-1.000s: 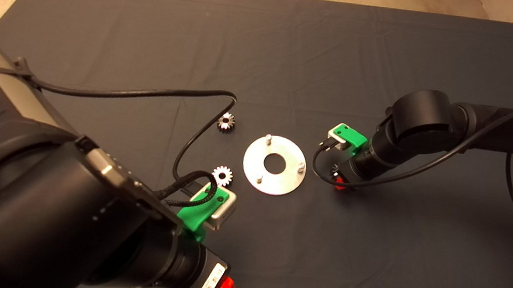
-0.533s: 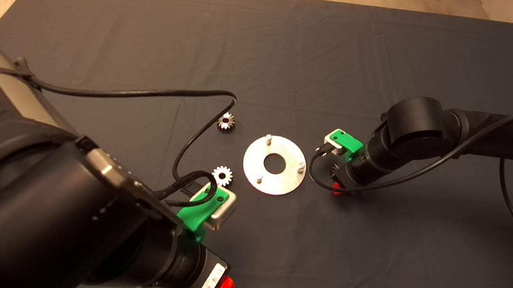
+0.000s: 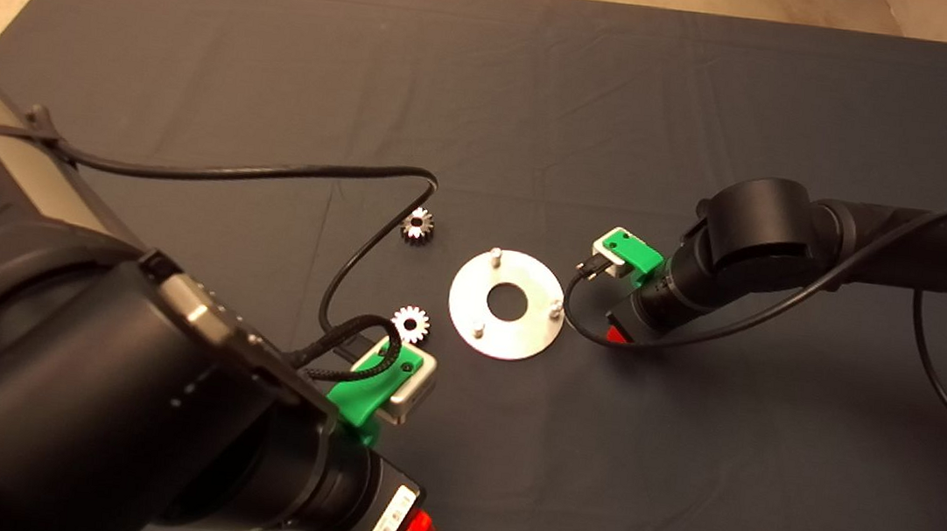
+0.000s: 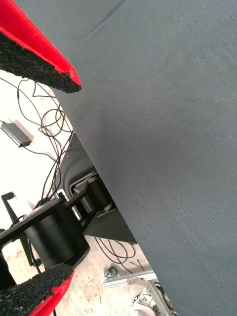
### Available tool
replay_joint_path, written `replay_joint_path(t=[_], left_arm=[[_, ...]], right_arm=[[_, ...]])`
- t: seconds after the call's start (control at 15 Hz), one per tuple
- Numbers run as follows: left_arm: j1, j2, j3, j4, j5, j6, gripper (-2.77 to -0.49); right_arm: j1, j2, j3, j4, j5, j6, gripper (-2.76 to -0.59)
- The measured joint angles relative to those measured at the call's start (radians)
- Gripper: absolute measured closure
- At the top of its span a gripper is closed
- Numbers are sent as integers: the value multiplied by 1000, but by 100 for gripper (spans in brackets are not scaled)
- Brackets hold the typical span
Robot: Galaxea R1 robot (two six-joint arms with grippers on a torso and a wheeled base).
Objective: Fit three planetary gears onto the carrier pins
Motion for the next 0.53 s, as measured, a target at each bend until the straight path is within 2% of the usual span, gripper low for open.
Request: replay_joint_path(t=[0.53], left_arm=[[0, 0, 0, 0, 0, 0, -251]], right_arm=[[0, 2, -7, -13, 1, 0, -124]])
